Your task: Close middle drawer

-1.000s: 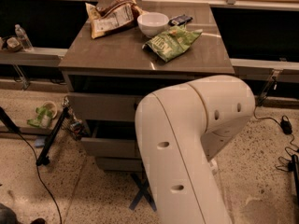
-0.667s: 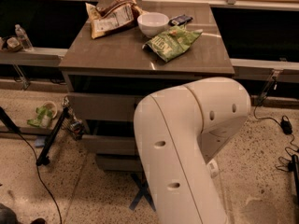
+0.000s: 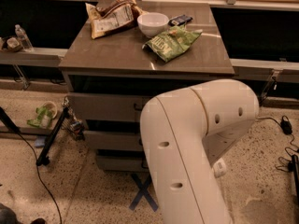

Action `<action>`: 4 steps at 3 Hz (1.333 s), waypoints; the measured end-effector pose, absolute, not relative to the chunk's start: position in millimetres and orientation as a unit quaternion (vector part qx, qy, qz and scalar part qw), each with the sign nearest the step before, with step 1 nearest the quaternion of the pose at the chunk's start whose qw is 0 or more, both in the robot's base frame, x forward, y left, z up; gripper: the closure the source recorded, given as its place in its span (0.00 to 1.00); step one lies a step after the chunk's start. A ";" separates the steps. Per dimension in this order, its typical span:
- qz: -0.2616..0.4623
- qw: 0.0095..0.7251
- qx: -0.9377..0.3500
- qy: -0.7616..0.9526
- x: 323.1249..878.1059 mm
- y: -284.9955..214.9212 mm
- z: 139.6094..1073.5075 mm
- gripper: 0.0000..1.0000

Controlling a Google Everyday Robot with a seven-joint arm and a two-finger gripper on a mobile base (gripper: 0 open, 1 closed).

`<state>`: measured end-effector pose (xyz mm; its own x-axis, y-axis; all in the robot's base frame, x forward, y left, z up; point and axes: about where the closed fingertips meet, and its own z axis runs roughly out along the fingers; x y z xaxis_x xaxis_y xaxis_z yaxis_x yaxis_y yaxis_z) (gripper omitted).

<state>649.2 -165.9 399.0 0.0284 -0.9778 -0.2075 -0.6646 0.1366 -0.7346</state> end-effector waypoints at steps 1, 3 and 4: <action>-0.218 0.363 -0.615 0.665 644.1 -183.7 407.4 1.00; -0.162 0.365 -0.595 0.698 600.5 -221.1 472.9 1.00; -0.129 0.384 -0.572 0.714 578.0 -226.7 528.4 1.00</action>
Offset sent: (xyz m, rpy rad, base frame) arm -0.0725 -0.0553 0.0616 0.0738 0.1278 0.0002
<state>578.0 -226.7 528.4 -0.0519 -0.9150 -0.4002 -0.7172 0.3130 -0.6226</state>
